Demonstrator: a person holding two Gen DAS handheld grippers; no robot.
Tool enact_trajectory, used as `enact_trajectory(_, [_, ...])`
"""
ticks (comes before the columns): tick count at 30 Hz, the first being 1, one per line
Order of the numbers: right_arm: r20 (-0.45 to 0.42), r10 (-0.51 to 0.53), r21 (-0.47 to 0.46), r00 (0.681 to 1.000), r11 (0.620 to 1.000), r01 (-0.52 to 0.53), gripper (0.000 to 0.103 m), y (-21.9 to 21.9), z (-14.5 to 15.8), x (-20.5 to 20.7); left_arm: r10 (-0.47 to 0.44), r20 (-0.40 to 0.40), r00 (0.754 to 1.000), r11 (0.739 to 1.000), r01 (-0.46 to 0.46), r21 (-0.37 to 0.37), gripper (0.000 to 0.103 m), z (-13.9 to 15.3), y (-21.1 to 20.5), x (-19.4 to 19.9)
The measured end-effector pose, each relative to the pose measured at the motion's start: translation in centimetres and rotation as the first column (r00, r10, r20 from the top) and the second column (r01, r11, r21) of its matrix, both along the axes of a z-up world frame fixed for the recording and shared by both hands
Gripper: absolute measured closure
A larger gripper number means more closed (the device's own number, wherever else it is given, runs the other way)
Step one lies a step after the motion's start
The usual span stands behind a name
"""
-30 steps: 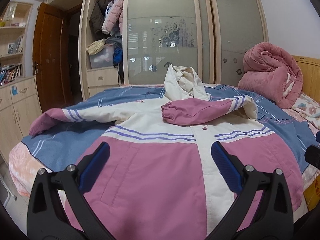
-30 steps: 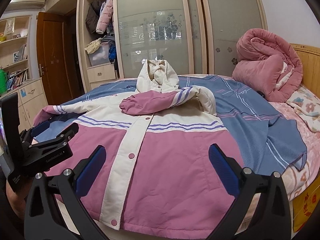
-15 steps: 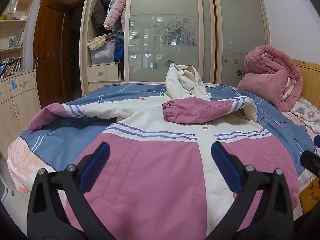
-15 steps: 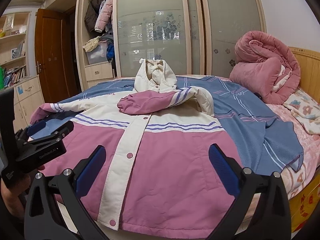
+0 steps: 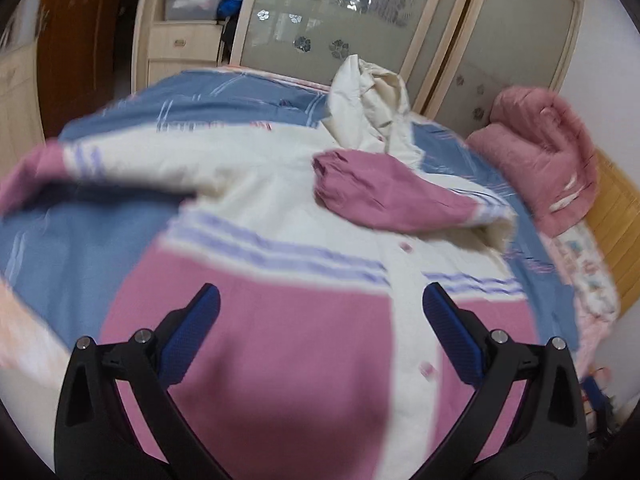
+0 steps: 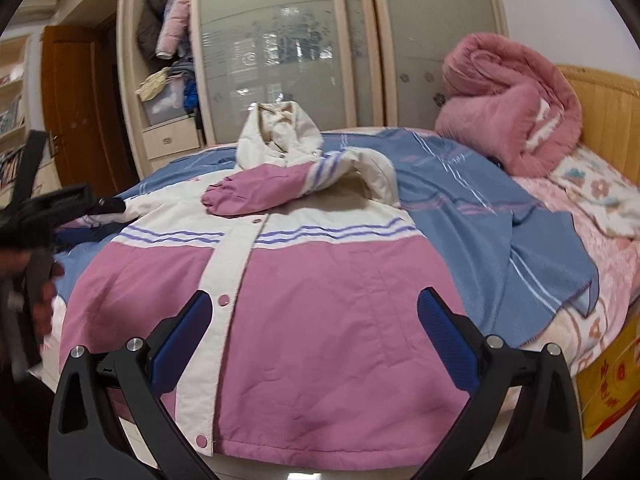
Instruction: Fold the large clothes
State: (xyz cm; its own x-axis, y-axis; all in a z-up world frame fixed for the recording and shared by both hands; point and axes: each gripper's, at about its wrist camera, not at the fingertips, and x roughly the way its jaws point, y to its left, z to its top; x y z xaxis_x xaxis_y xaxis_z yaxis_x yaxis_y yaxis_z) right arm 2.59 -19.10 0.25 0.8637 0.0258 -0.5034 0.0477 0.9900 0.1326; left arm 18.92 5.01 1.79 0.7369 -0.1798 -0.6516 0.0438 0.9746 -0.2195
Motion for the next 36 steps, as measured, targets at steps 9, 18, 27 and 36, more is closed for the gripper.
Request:
enact_trajectory(9, [-0.004,0.009,-0.012,1.0,1.0,-0.009,0.001,1.3,-0.3,1.1,-0.121,-0.166,0.979,0.948,0.163,0.273,0.007,-1.5,-4.6,19.0])
enact_trajectory(18, [-0.034,-0.006,-0.038,0.999,0.999,0.005,0.001,1.5,-0.9,2.6,-0.128,-0.387,0.913,0.945,0.231,0.233,0.043,-7.3,-7.1,28.5])
enact_trajectory(27, [-0.064,-0.004,-0.077,0.998,0.997,-0.001,0.001,2.1,-1.8,3.4,-0.124,-0.228,0.966,0.894,0.209,0.397,0.084,-1.9,-7.5,28.2])
enact_trajectory(36, [-0.071,-0.006,-0.075,0.997,0.997,0.001,0.001,2.2,-2.0,3.7,-0.019,-0.241,0.97,0.807,0.157,0.569,0.074,-3.4,-1.5,27.3])
